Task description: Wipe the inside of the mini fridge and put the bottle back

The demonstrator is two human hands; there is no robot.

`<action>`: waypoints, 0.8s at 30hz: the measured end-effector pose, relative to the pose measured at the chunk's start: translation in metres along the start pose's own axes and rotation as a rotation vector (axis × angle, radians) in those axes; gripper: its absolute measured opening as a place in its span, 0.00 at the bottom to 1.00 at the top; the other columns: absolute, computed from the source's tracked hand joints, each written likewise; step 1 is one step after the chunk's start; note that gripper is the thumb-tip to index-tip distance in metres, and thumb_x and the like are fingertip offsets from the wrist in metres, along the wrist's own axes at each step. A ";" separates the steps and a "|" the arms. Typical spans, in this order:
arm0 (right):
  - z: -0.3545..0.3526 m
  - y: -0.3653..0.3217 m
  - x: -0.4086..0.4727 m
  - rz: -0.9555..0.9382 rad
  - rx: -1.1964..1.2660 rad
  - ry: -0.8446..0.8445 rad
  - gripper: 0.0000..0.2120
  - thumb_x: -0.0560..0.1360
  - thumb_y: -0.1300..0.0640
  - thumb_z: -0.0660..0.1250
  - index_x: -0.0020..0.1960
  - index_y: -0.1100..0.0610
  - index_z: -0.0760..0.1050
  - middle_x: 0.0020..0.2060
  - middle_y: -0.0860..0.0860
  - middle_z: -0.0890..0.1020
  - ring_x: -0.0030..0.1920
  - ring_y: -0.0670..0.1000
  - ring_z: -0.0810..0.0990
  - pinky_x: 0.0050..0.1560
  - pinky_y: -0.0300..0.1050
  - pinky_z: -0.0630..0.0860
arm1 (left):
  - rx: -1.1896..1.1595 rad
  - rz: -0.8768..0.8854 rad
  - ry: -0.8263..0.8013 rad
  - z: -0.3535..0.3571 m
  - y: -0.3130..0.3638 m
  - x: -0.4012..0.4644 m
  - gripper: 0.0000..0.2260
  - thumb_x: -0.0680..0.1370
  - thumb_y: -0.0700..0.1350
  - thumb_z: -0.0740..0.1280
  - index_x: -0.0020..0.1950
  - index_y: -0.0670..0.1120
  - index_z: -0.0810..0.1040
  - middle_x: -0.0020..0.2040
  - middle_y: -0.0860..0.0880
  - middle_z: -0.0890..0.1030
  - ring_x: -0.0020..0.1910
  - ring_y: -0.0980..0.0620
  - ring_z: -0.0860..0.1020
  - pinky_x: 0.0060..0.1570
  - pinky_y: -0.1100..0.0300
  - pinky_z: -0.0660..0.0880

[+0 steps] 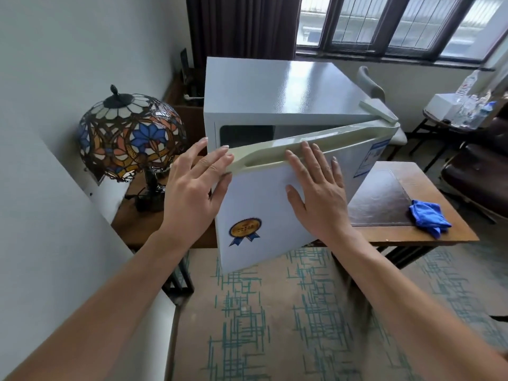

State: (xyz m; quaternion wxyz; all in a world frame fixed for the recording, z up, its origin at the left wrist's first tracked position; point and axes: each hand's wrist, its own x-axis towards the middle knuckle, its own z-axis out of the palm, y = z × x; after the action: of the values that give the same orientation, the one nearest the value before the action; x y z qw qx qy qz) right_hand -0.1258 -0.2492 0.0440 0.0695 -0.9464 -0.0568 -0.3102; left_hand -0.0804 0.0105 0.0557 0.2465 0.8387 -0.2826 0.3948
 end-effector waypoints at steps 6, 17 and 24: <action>0.021 -0.004 0.018 0.004 -0.061 0.069 0.30 0.81 0.55 0.64 0.82 0.50 0.61 0.82 0.57 0.60 0.83 0.60 0.55 0.80 0.68 0.51 | 0.135 -0.038 -0.133 0.016 -0.006 -0.005 0.32 0.82 0.57 0.68 0.80 0.41 0.65 0.82 0.44 0.64 0.82 0.37 0.57 0.78 0.35 0.59; 0.047 0.027 0.061 -0.181 0.025 0.053 0.34 0.79 0.53 0.67 0.82 0.53 0.61 0.82 0.60 0.59 0.83 0.64 0.55 0.81 0.65 0.54 | 0.311 -0.161 -0.190 0.064 -0.012 0.020 0.39 0.83 0.61 0.62 0.83 0.38 0.52 0.85 0.41 0.52 0.84 0.39 0.48 0.83 0.43 0.51; 0.050 0.035 0.066 -0.200 -0.008 0.010 0.35 0.79 0.49 0.65 0.83 0.53 0.58 0.83 0.58 0.57 0.83 0.63 0.53 0.81 0.63 0.53 | 0.333 -0.173 -0.193 0.079 -0.018 0.027 0.41 0.83 0.61 0.63 0.84 0.38 0.50 0.85 0.40 0.51 0.84 0.39 0.48 0.82 0.41 0.54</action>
State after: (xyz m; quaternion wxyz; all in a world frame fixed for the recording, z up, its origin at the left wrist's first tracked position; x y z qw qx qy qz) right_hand -0.0389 -0.2715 0.0395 0.0343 -0.9348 -0.1495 -0.3204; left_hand -0.0131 -0.0344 0.0293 0.1091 0.9230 -0.1629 0.3312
